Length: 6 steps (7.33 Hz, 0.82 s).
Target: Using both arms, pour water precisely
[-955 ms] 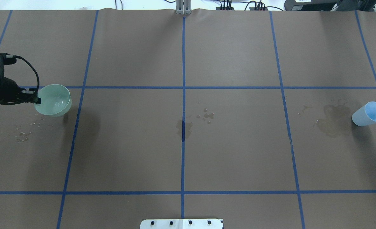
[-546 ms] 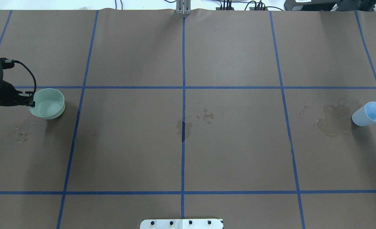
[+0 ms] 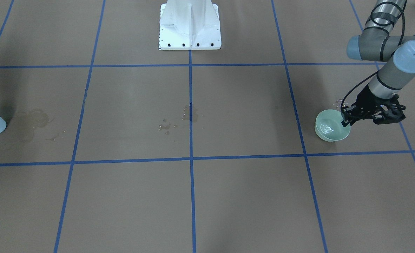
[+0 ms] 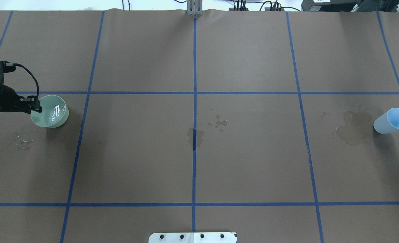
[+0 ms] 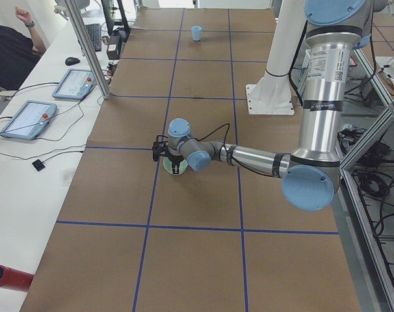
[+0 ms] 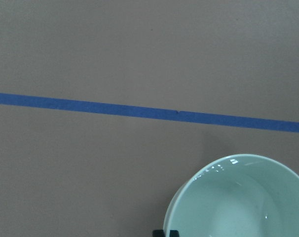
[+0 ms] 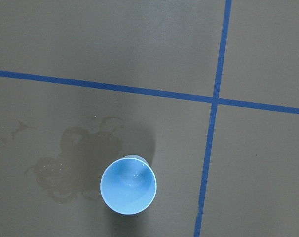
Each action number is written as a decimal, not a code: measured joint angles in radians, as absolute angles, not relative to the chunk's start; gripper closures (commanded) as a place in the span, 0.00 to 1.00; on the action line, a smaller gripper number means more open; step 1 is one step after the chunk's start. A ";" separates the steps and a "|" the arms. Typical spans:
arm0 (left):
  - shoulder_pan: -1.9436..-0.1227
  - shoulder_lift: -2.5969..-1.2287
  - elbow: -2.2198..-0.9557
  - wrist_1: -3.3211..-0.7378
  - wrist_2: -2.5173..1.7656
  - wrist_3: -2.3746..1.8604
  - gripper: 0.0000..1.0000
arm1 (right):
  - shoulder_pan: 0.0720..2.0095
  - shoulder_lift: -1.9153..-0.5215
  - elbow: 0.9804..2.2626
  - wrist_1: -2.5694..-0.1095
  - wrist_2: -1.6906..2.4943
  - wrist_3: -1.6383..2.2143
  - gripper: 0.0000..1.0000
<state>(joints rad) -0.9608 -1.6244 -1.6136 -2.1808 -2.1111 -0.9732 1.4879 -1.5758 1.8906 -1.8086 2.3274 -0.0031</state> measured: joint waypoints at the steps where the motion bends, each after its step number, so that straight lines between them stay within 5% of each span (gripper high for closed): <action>1: -0.968 -1.626 -1.617 -2.178 -2.112 -0.973 0.00 | 1.488 -1.575 1.891 -1.809 2.328 -0.002 0.01; 6: -1.176 -1.643 -1.764 -1.790 -2.185 -0.543 0.00 | 1.488 -1.550 1.880 -1.807 2.317 -0.010 0.01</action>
<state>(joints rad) -1.1765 -1.6433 -1.7643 -1.7895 -2.1854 -0.5430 1.4880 -1.5503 1.8805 -1.8071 2.3170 -0.0098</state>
